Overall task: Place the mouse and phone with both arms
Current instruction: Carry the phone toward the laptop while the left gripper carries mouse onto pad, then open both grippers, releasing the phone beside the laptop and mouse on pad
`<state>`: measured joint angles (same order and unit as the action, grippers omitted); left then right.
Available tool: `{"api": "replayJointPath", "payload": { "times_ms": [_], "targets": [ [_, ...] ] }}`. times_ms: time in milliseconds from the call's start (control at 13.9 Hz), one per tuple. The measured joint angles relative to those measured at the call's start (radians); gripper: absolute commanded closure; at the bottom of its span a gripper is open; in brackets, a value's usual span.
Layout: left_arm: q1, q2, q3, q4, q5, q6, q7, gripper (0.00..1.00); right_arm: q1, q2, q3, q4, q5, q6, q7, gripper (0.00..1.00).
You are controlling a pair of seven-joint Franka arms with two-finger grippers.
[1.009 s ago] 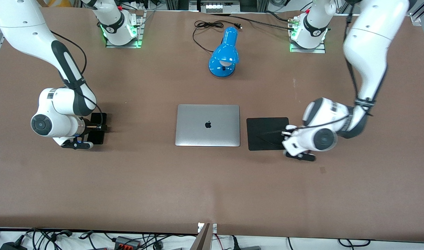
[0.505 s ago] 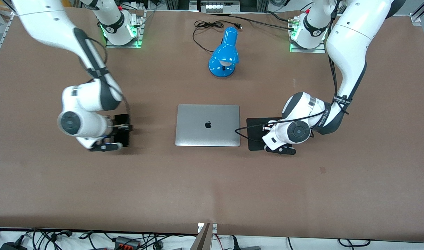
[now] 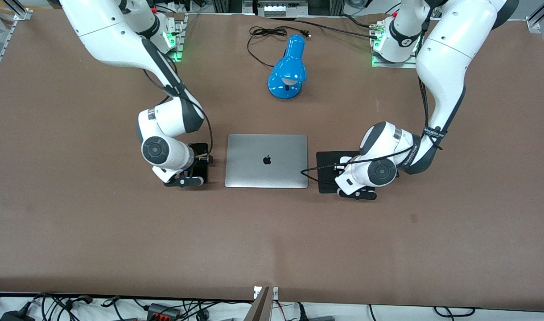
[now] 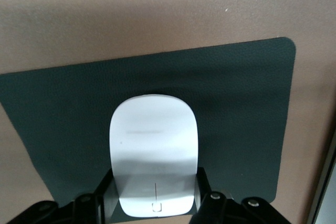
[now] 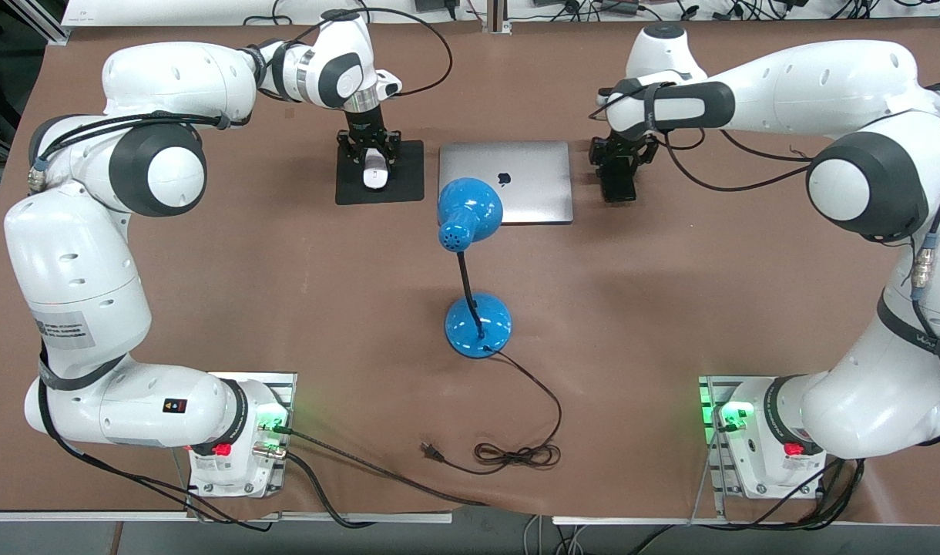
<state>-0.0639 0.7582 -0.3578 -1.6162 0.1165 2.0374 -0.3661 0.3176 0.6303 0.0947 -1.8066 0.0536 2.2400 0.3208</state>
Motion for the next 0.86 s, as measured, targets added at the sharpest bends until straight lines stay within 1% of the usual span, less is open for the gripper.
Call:
{"api": "replayJointPath", "payload": {
  "times_ms": [72, 144, 216, 288, 360, 505, 649, 721, 865],
  "targets": [
    [0.0, 0.0, 0.0, 0.0, 0.0, 0.0, 0.0, 0.15, 0.006, 0.001, 0.0, 0.0, 0.0, 0.0, 0.002, 0.8],
    [0.0, 0.0, 0.0, 0.0, 0.0, 0.0, 0.0, 0.14, 0.01, 0.002, 0.0, 0.0, 0.0, 0.0, 0.004, 0.79],
    [0.001, 0.0, 0.0, 0.001, 0.0, 0.0, 0.0, 0.12, 0.012, 0.004, 0.0, 0.0, 0.0, 0.002, 0.006, 0.76],
    [0.003, 0.0, 0.001, 0.004, 0.0, 0.0, 0.0, 0.12, 0.012, 0.006, 0.0, 0.0, 0.0, 0.008, 0.007, 0.44],
    [0.008, -0.002, 0.002, 0.013, 0.0, -0.001, 0.0, 0.12, 0.012, 0.01, -0.001, 0.0, 0.0, 0.012, 0.008, 0.0],
    [0.029, -0.013, 0.003, 0.036, 0.0, -0.026, 0.0, 0.12, 0.012, 0.018, -0.002, 0.0, 0.0, 0.024, 0.024, 0.0],
    [0.057, -0.039, 0.003, 0.054, 0.0, -0.078, 0.003, 0.12, 0.012, 0.017, -0.004, 0.014, 0.0, 0.029, 0.048, 0.0],
    [0.075, -0.059, 0.004, 0.058, 0.0, -0.113, 0.005, 0.08, 0.012, 0.008, -0.007, 0.033, 0.0, 0.025, 0.061, 0.0],
    [0.132, -0.112, 0.005, 0.061, 0.0, -0.165, 0.021, 0.06, 0.01, -0.038, -0.02, 0.081, 0.0, -0.034, 0.065, 0.0]
  ]
}}
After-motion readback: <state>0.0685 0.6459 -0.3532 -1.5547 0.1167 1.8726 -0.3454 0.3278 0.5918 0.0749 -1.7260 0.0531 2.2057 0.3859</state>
